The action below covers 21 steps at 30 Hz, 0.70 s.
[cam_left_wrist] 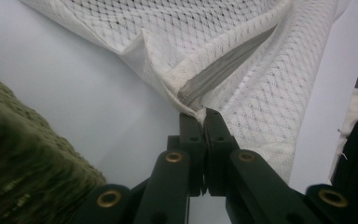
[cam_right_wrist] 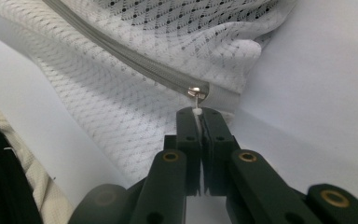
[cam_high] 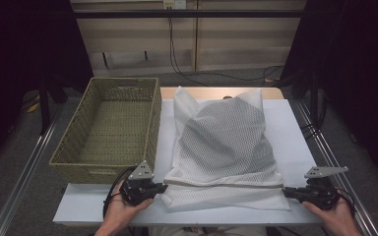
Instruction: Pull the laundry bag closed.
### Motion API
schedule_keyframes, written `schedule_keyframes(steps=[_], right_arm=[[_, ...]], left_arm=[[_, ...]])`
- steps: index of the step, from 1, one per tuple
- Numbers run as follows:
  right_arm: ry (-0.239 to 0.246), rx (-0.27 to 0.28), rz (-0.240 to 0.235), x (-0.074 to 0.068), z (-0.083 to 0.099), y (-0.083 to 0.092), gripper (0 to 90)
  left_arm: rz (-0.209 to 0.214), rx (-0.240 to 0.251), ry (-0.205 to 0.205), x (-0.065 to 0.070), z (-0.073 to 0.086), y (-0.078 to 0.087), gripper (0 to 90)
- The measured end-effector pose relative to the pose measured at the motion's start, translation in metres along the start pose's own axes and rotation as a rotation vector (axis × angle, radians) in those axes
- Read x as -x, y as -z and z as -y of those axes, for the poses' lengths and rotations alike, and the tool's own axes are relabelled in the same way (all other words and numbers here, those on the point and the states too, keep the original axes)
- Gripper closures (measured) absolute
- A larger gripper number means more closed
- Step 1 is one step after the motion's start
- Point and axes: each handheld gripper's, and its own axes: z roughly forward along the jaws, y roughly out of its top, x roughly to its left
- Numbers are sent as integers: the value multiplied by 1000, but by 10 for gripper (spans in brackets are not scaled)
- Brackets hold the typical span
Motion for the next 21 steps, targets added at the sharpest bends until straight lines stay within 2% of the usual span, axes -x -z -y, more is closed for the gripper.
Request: schedule_keyframes(steps=[1,3,7,10,11,12,13,14,15,17,18,20,21], right_arm=[[1,-11,4,1,-1,-2,877],[3,-14,0,1,-1,-3,876],[4,-13,5,1,1,-4,849],[13,-10,14,1,0,-4,744],[20,29,6,1,0,0,649],[20,29,6,1,0,0,649],[-4,45,10,3,0,2,547],[-4,45,10,3,0,2,547],[-13,59,4,3,0,4,518],[-26,108,1,2,-2,7,389],[-26,108,1,2,-2,7,389],[-20,136,-10,2,-3,8,316],[-14,148,-10,2,-3,8,291]], left_arm=[[1,-5,-12,1,1,-2,874],[7,0,-10,2,1,-3,863],[-15,-19,0,2,1,-7,740],[-27,-24,9,4,0,-7,598],[-32,-10,4,5,0,-7,549],[-40,-4,5,6,-1,-6,549],[-38,14,15,8,-1,-4,461],[-38,14,15,8,-1,-4,418],[-41,19,15,8,-1,-3,418],[-33,48,-1,11,-1,1,320],[-33,48,-1,11,-1,1,289],[-33,74,3,12,-1,2,255],[-32,71,5,12,-1,3,233]])
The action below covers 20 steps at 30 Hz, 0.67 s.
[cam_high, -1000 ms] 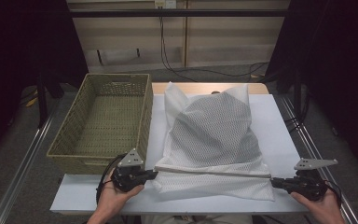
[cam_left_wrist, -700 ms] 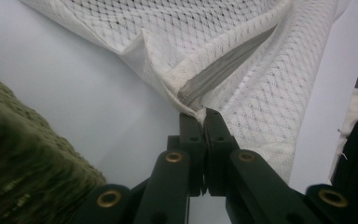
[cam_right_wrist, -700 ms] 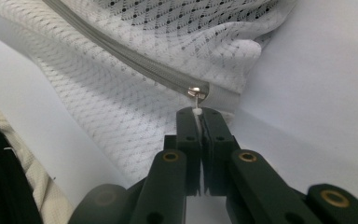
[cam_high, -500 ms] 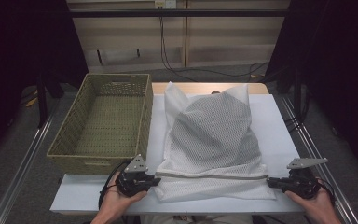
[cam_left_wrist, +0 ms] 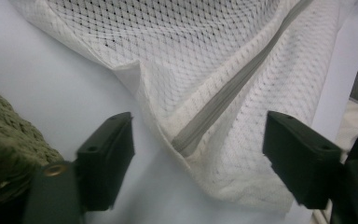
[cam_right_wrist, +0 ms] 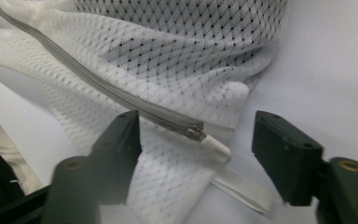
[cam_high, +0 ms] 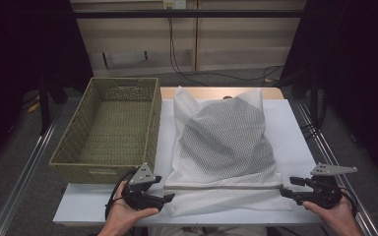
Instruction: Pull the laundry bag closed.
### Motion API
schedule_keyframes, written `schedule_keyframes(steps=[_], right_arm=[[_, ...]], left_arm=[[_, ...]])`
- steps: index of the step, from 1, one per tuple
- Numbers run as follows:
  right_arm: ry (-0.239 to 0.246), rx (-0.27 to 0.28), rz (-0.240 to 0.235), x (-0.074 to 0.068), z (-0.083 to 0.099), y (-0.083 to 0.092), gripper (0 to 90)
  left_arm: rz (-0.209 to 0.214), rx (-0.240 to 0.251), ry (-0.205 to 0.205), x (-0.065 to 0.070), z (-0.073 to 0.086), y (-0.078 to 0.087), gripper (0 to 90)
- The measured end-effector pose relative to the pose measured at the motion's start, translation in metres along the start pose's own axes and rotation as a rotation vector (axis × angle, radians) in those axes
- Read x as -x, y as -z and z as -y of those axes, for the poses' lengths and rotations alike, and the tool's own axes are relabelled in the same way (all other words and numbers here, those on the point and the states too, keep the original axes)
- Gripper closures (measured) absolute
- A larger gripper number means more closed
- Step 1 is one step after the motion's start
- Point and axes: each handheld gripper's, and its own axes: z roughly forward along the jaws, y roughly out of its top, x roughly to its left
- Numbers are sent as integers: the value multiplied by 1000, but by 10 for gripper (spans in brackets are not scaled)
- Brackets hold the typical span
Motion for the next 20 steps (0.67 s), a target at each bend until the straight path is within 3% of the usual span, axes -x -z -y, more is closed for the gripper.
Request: schedule_keyframes(steps=[5,10,14,20], right_arm=[[-38,48,-13,1,-2,5,188],[-44,157,7,0,-4,14,92],[-61,210,14,0,-3,21,66],[-72,212,34,0,-1,23,71]], left_arm=[[4,16,48,0,1,5,159],[-29,33,56,2,2,10,125],[-48,53,57,4,2,14,112],[-47,51,44,5,1,14,113]])
